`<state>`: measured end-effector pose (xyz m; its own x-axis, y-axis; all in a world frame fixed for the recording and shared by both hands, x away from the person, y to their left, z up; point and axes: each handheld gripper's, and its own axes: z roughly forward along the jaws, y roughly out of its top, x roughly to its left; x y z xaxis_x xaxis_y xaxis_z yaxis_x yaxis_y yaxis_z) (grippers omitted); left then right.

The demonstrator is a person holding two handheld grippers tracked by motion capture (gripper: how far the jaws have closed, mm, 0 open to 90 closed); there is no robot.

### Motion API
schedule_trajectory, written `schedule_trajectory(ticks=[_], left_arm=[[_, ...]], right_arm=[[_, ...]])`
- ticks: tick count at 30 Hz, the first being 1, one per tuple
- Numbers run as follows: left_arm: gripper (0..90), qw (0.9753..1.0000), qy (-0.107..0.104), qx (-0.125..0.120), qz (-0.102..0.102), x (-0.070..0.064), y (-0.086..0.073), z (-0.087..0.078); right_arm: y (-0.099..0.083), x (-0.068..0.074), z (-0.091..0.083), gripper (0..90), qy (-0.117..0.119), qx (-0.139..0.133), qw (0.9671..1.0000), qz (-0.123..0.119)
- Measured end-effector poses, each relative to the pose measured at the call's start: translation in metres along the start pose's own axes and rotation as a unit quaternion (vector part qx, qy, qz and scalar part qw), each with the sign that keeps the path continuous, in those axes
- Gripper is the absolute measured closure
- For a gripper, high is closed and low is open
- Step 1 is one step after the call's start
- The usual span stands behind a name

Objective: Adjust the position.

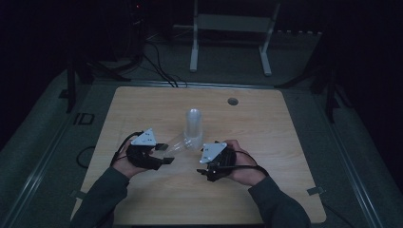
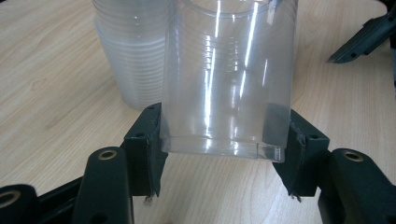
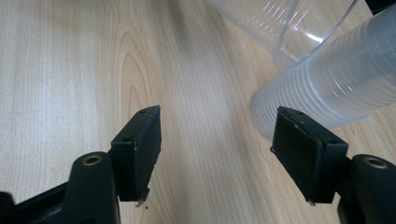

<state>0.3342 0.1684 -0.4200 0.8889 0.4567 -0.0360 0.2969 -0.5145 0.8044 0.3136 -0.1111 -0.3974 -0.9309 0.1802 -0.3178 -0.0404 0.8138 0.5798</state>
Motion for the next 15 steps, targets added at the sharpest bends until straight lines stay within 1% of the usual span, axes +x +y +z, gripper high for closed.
schedule_trajectory(ticks=[6,15], left_arm=[[41.4,0.9998,0.009,-0.015,-0.008,0.0004,-0.0016,-0.0005],[41.4,0.9991,0.014,-0.036,-0.016,0.0010,-0.0028,-0.0001]], right_arm=[[-0.0003,-0.0001,0.0002,32.5,-0.001,-0.001,1.0000,0.001],[-0.0013,0.0001,0.0015,32.5,-0.001,-0.002,1.0000,0.005]])
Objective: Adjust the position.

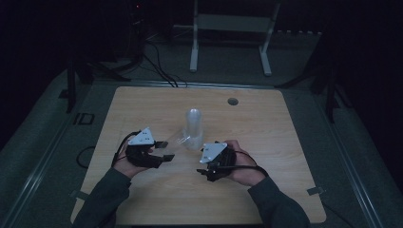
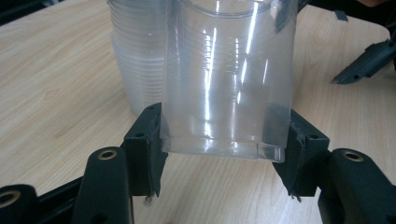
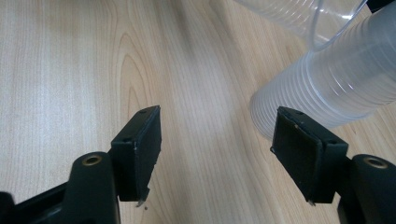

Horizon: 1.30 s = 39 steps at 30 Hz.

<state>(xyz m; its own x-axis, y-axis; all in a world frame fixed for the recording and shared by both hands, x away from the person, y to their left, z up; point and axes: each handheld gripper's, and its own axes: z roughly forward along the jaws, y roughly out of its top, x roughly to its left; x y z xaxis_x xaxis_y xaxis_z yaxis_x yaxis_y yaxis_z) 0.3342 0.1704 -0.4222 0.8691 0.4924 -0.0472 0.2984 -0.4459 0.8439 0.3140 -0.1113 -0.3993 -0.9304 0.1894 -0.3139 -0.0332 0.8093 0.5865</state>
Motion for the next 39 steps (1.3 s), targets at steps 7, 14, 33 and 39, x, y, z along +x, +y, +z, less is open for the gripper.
schedule_trajectory(ticks=[7,14,33,39], left_arm=[[41.4,0.9999,0.000,-0.016,-0.003,-0.0013,-0.0001,0.0008],[41.5,0.9993,0.003,-0.036,-0.008,-0.0033,0.0002,-0.0006],[41.4,0.9972,0.006,-0.073,-0.016,-0.0053,0.0003,-0.0052],[41.4,0.9959,0.009,-0.087,-0.022,-0.0052,-0.0006,-0.0070]], right_arm=[[0.0003,-0.0005,-0.0001,32.5,-0.002,0.000,1.0000,0.003],[0.0006,-0.0014,-0.0002,32.4,-0.008,-0.008,0.9999,0.007],[0.0023,-0.0037,0.0001,32.4,-0.018,-0.038,0.9985,0.035],[0.0059,-0.0057,-0.0017,32.3,-0.019,-0.058,0.9970,0.048]])
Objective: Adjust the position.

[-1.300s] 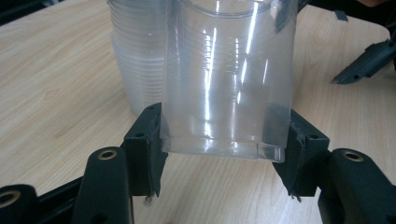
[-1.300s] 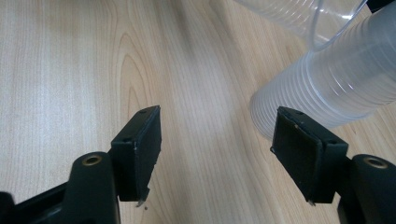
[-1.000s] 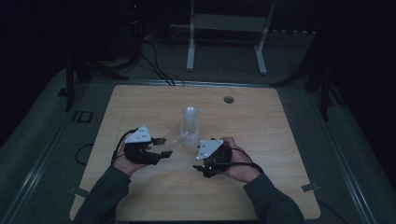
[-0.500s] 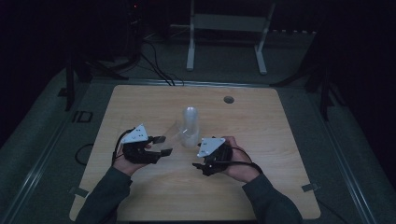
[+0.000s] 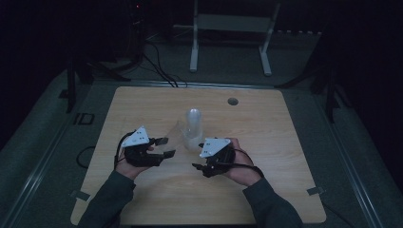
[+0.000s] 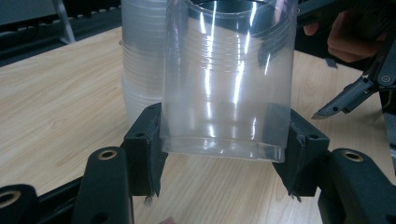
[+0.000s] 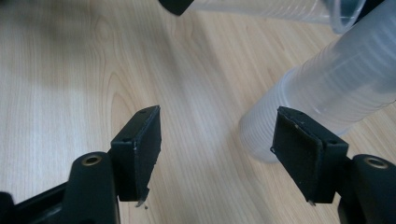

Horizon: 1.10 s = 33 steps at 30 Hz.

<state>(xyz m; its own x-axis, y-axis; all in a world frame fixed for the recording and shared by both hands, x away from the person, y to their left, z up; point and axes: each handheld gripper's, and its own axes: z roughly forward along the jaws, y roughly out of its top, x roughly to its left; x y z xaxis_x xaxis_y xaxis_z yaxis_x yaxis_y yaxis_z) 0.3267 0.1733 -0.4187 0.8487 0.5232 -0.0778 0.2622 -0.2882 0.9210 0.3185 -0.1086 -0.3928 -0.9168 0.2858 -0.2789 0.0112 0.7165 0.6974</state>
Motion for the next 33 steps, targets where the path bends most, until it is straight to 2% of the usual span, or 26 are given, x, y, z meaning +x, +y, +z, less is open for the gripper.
schedule_trajectory(ticks=[5,9,15,21,26,33], left_arm=[[41.3,1.0000,0.003,-0.009,-0.001,0.000,0.000,-0.001],[41.2,0.9998,0.010,-0.017,0.000,-0.001,0.000,-0.002],[41.2,0.9996,0.013,-0.024,0.000,-0.002,0.000,-0.003],[41.1,0.9991,0.019,-0.037,0.000,-0.003,0.000,-0.005],[41.0,0.9987,0.021,-0.046,-0.001,-0.003,0.001,-0.007],[41.0,0.9981,0.027,-0.056,-0.004,-0.003,0.000,-0.008]], right_arm=[[0.000,-0.004,0.001,32.4,0.000,-0.013,0.9997,0.020],[0.000,-0.007,0.002,32.4,0.008,-0.035,0.9985,0.040],[0.001,-0.012,0.001,32.3,0.015,-0.065,0.9949,0.075],[0.002,-0.014,0.001,32.3,0.015,-0.080,0.9928,0.088],[0.003,-0.016,0.002,31.9,0.023,-0.101,0.9879,0.115],[0.004,-0.017,0.005,31.6,0.016,-0.111,0.9849,0.132]])
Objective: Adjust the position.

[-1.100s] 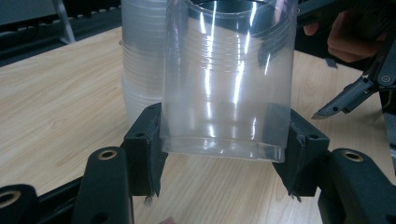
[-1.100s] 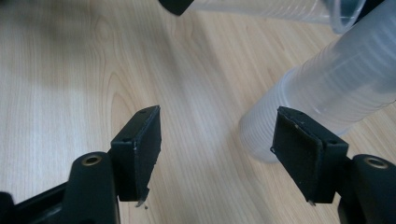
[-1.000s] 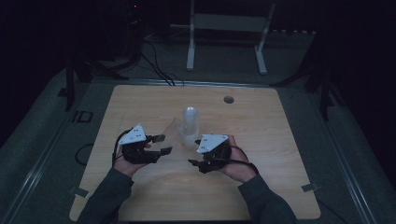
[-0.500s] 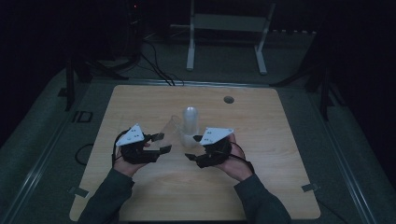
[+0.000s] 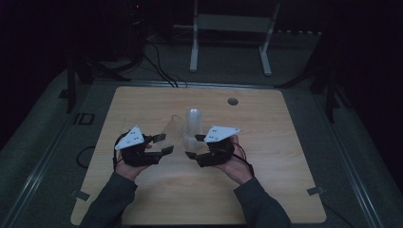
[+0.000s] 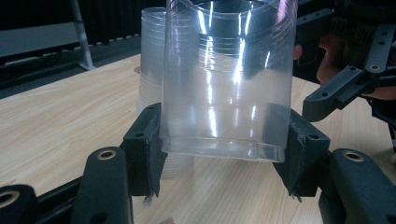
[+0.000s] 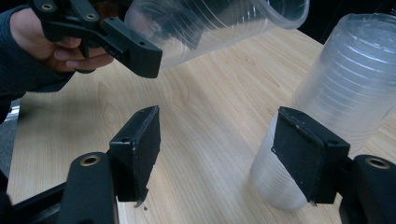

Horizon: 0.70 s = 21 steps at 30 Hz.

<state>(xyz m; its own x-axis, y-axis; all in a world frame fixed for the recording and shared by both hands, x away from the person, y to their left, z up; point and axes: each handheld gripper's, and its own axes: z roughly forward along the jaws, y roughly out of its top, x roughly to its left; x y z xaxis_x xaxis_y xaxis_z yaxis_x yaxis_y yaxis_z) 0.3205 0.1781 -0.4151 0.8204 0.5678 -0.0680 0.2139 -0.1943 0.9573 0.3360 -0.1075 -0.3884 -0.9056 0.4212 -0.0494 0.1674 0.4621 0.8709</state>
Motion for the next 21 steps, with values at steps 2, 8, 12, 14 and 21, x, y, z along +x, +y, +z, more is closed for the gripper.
schedule_trajectory(ticks=[2,8,12,14,21], left_arm=[[41.1,1.0000,0.002,-0.003,-0.001,0.0001,-0.0003,-0.0003],[41.1,0.9999,0.006,-0.012,-0.003,0.0002,-0.0006,-0.0018],[41.2,0.9998,0.006,-0.020,-0.004,0.0001,-0.0004,-0.0031],[41.2,0.9997,0.007,-0.023,-0.004,-0.0003,-0.0002,-0.0035],[41.2,0.9994,0.007,-0.034,-0.008,-0.0003,-0.0007,-0.0037]], right_arm=[[0.0004,-0.0002,0.0005,31.6,-0.002,-0.006,1.0000,0.004],[0.0027,-0.0001,0.0009,31.1,0.010,-0.026,0.9993,0.026],[0.0050,-0.0004,0.0005,31.1,0.015,-0.037,0.9985,0.038],[0.0061,-0.0009,0.0007,31.1,0.018,-0.042,0.9980,0.044],[0.0094,0.0001,0.0028,30.5,0.025,-0.054,0.9967,0.055]])
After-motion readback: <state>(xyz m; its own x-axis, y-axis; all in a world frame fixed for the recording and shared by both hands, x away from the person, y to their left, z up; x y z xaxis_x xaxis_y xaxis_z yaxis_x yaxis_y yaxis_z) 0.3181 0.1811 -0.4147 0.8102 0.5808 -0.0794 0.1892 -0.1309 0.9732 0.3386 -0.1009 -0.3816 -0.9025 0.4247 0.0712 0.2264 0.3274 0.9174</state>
